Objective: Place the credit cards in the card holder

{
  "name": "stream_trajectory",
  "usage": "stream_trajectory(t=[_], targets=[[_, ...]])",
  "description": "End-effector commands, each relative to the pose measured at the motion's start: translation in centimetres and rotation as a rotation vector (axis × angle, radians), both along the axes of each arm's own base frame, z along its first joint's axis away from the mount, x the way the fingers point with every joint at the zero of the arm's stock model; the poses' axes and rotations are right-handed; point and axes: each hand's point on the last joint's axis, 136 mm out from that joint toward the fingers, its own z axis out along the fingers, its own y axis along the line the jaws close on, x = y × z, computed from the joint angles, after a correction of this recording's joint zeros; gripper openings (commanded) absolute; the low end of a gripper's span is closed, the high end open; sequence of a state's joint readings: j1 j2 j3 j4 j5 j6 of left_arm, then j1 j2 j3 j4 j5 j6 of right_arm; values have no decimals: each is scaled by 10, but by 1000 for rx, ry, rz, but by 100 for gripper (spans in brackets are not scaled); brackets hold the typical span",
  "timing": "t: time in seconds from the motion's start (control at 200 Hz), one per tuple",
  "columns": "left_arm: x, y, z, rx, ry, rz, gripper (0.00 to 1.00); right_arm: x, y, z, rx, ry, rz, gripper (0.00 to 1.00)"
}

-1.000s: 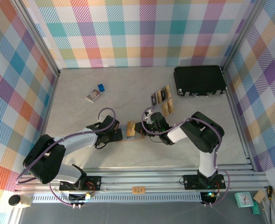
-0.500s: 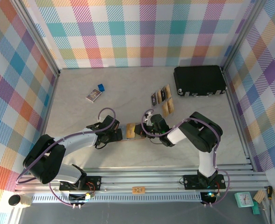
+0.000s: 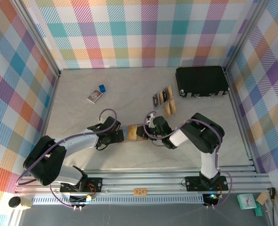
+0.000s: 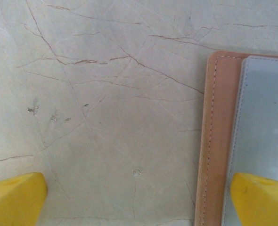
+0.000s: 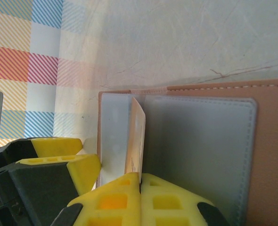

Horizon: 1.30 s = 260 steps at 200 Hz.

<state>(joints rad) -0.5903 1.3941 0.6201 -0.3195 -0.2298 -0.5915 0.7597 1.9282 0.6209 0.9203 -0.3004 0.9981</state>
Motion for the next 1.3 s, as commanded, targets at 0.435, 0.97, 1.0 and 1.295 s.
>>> stream_trajectory(t=[0.435,0.97,1.0,1.295], targets=[[-14,14,-11,49,65,23,100,-15,0,-27,-53,88,47,0],[-14,13,-12,49,67,19,100,-14,6,-30,-111,121,87,34],[-14,13,-11,46,65,19,100,-14,6,-28,-119,117,91,38],[4,15,18,20,-3,48,100,-4,5,0,-238,64,114,64]])
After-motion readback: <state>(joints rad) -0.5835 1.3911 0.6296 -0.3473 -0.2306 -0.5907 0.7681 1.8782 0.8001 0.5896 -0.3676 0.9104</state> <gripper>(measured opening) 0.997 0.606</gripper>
